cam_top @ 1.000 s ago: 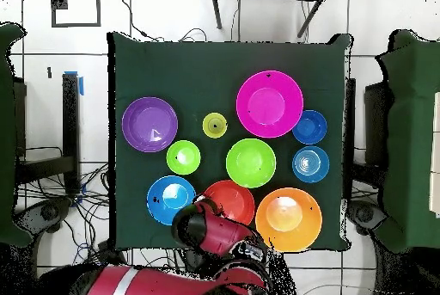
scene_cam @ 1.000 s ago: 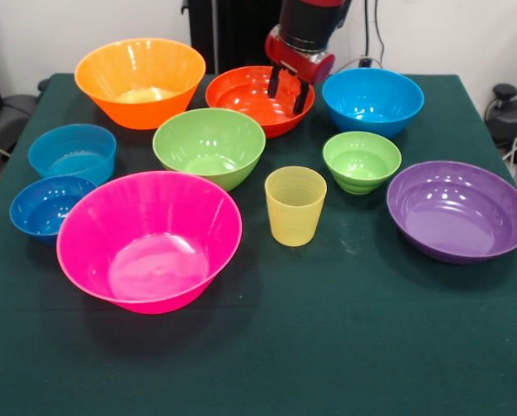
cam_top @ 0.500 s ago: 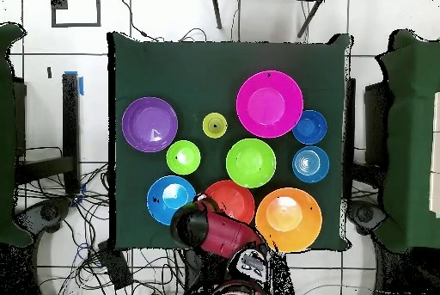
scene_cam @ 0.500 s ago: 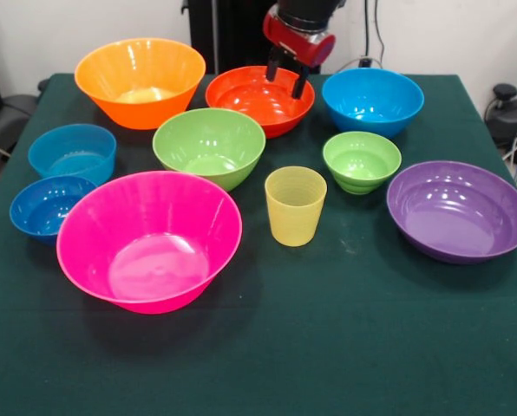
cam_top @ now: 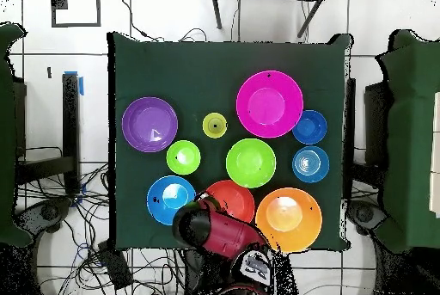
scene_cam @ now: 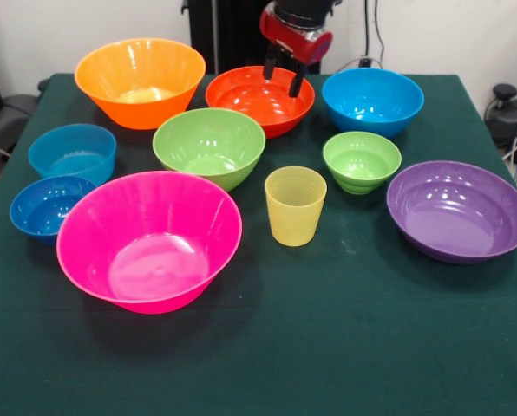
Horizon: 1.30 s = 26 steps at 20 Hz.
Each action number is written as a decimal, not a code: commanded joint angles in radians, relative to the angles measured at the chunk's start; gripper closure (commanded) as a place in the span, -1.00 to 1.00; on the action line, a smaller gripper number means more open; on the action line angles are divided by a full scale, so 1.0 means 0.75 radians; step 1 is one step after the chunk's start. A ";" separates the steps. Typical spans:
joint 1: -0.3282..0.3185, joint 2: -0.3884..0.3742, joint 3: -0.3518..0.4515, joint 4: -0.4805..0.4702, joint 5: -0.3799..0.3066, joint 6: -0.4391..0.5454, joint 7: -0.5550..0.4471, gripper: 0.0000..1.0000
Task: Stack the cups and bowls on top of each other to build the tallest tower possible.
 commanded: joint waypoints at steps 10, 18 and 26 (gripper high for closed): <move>-0.095 0.122 0.292 -0.059 -0.025 -0.257 0.243 -1.00; -0.095 0.145 0.310 -0.057 -0.013 -0.304 0.241 -1.00; -0.066 0.226 0.263 -0.110 -0.003 -0.251 0.165 -1.00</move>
